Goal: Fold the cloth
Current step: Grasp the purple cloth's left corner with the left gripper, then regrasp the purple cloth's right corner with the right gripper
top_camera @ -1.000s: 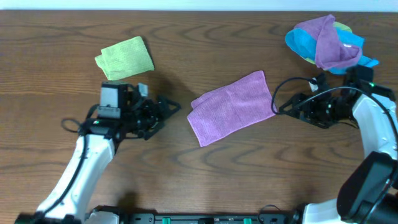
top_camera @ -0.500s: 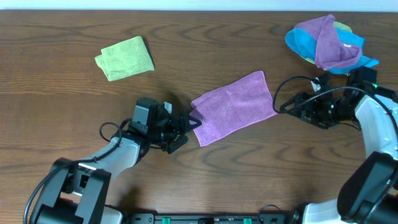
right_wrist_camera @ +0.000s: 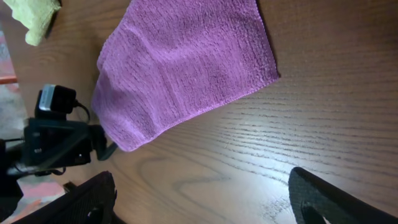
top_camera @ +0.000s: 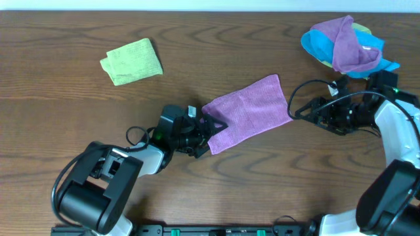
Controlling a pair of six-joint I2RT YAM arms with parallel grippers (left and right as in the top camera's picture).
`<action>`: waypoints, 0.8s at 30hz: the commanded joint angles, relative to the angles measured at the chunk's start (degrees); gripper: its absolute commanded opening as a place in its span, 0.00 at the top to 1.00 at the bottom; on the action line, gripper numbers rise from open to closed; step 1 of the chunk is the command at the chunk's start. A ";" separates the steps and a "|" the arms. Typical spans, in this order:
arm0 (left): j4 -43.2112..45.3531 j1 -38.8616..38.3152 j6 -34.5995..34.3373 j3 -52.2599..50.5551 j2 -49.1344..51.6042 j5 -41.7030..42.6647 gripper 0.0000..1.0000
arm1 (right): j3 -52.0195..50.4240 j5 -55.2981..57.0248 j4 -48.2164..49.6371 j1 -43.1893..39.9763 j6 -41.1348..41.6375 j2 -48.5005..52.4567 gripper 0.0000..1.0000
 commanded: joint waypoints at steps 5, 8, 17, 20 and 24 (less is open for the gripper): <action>0.52 -0.13 -2.67 -0.61 2.56 -2.01 0.84 | -0.31 -1.09 0.48 -0.26 -0.90 -0.87 0.11; 2.51 -0.13 -2.69 -0.61 2.56 -1.31 0.94 | -0.70 0.70 1.88 -0.15 -0.83 -0.87 0.09; 11.43 2.03 -3.72 -0.59 2.54 4.92 0.94 | -12.55 1.75 17.77 -0.15 4.31 -0.87 0.14; 11.43 2.27 -3.72 -0.59 2.54 5.86 0.94 | -17.84 1.75 26.27 0.04 9.25 -0.85 0.16; 11.45 2.29 -3.74 -0.59 2.54 7.26 0.94 | -21.49 1.79 34.67 1.99 14.78 -0.70 0.18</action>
